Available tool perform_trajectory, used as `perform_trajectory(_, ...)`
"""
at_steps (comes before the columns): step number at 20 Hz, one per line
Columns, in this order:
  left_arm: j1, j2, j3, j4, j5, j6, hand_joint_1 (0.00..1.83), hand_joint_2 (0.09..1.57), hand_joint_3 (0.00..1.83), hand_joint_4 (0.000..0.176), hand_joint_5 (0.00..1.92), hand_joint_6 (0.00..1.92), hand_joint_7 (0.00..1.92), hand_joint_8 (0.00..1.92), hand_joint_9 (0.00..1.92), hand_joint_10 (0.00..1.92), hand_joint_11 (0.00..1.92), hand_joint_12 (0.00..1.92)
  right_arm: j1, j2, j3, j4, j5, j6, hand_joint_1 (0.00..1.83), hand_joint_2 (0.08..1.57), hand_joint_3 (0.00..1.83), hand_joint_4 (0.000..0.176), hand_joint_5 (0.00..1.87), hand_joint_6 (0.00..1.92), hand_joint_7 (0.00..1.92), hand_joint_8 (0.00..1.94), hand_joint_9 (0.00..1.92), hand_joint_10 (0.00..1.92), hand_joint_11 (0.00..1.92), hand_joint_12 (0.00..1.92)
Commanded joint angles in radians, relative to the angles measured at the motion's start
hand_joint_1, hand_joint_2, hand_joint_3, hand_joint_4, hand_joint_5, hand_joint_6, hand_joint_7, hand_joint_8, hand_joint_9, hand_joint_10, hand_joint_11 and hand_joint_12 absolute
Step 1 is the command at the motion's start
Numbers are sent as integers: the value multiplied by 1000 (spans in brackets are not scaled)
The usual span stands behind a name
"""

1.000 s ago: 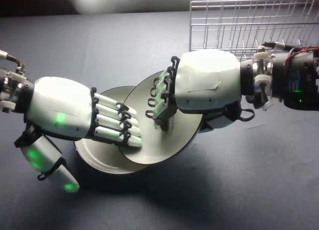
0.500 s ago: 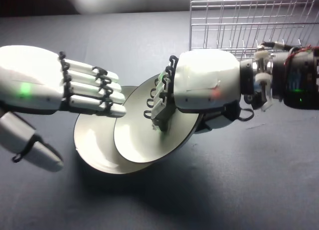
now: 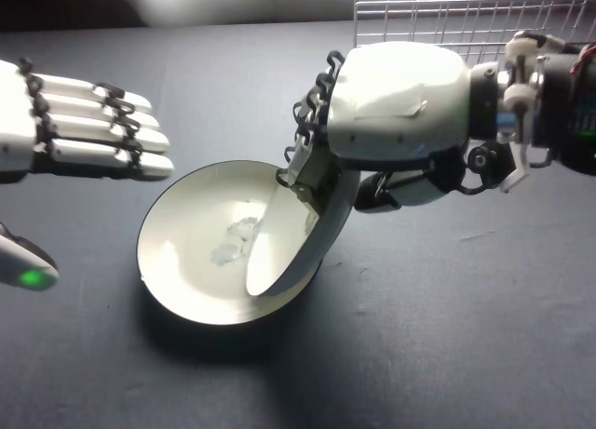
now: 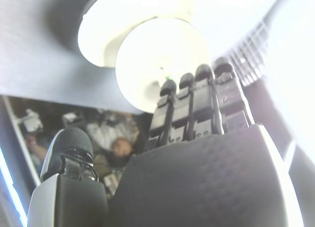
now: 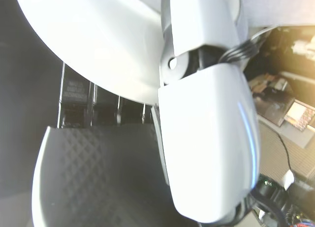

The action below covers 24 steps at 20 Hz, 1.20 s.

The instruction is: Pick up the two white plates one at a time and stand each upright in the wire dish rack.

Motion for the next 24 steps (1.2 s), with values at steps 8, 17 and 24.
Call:
perform_trajectory(8,-5,48,-24,-74,24,-21,0,1132,1,0,44,5,16,0,1,0,0,0,79,69,-87,90,81,14,1498,1051,0,0,1051,761,1109,656,1103,759,873,1439)
perform_trajectory(17,-127,36,-64,48,106,-47,0,1130,0,0,57,14,25,9,6,2,6,3,169,135,-152,302,-11,44,1498,1054,0,0,1051,771,1105,663,1093,784,848,1451)
perform_trajectory(24,-92,-1,20,42,102,-60,0,1134,0,0,61,12,38,12,15,5,9,4,253,148,-156,556,-168,48,1414,1052,3,0,1026,819,1136,682,1066,922,904,1063)
